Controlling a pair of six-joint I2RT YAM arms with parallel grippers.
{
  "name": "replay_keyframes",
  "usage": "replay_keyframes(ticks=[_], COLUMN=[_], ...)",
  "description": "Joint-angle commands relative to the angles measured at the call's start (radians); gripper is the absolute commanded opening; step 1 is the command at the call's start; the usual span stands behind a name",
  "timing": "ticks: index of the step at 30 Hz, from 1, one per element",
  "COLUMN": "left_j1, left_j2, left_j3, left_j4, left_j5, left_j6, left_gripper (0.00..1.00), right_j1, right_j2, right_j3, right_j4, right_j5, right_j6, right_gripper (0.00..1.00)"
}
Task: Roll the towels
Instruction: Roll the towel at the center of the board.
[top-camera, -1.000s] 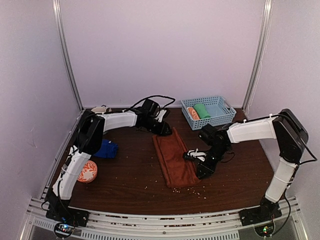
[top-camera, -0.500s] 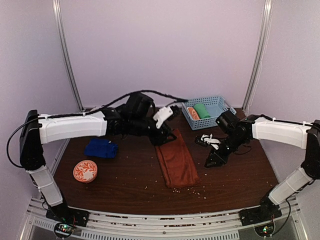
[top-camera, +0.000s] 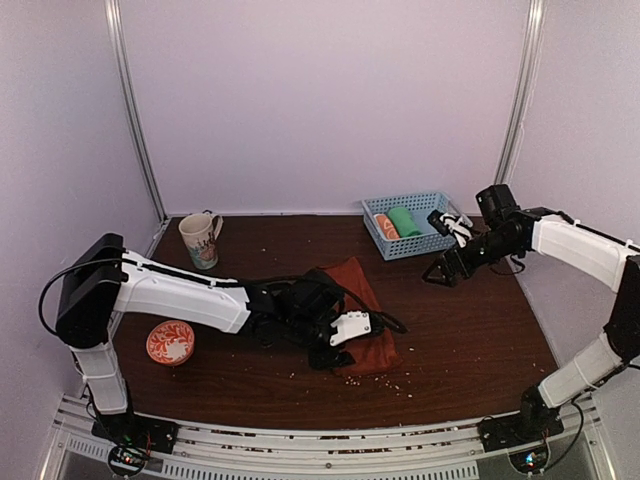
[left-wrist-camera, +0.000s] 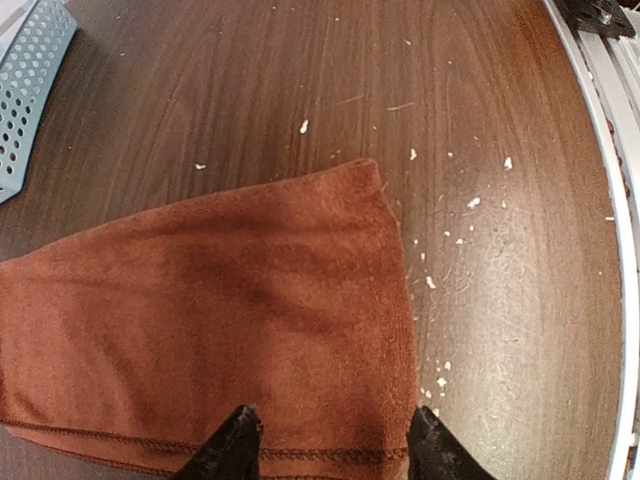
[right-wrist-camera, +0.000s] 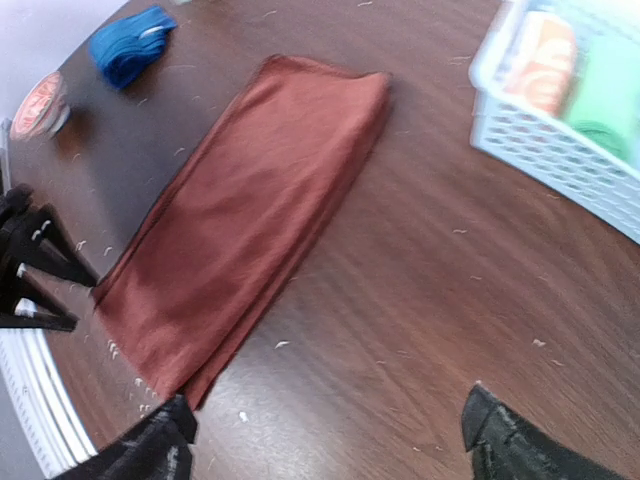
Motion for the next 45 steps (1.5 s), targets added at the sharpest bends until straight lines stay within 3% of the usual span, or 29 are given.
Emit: replay_keyframes(ticks=[1, 8, 14, 17, 21, 24, 28, 33, 37, 42, 45], left_j1=[0.003, 0.003, 0.003, 0.003, 0.004, 0.017, 0.058, 0.102, 0.154, 0.204, 0.209], left_j2=[0.042, 0.141, 0.176, 0.16, 0.081, 0.029, 0.0, -0.017, 0.006, 0.062, 0.083], left_j3=[-0.018, -0.006, -0.011, -0.031, -0.092, -0.119, -0.191, -0.252, -0.256, -0.23, -0.211], left_j4=[0.104, 0.095, 0.064, 0.061, 0.079, 0.101, 0.194, 0.259, 0.335, 0.41, 0.413], left_j5=[0.085, 0.131, 0.098, 0.084, 0.114, 0.191, 0.285, 0.436, 0.568, 0.728, 0.775], left_j6=[0.026, 0.008, 0.003, -0.007, -0.021, -0.044, -0.14, -0.297, -0.45, -0.67, -0.725], left_gripper=[0.51, 0.48, 0.47, 0.37, 0.2, 0.11, 0.05, 0.03, 0.02, 0.02, 0.02], right_j1=[0.01, 0.019, 0.059, 0.069, 0.089, 0.159, 0.229, 0.324, 0.483, 0.659, 0.726], right_j2=[-0.036, -0.099, -0.065, -0.031, 0.046, 0.031, -0.081, -0.112, -0.205, -0.173, -0.134], right_j3=[-0.067, -0.181, -0.172, -0.126, -0.105, -0.098, -0.183, -0.223, -0.294, -0.279, -0.286], right_j4=[-0.025, 0.053, 0.053, 0.02, -0.037, -0.096, -0.062, -0.101, -0.019, 0.026, 0.104], right_j5=[-0.186, -0.161, -0.121, -0.142, -0.198, -0.189, -0.136, -0.125, 0.017, 0.166, 0.248], right_j6=[-0.061, -0.043, -0.097, -0.122, -0.164, -0.211, -0.287, -0.332, -0.282, -0.264, -0.252], right_gripper=[0.88, 0.81, 0.73, 0.69, 0.57, 0.5, 0.51, 0.52, 0.65, 0.67, 0.67])
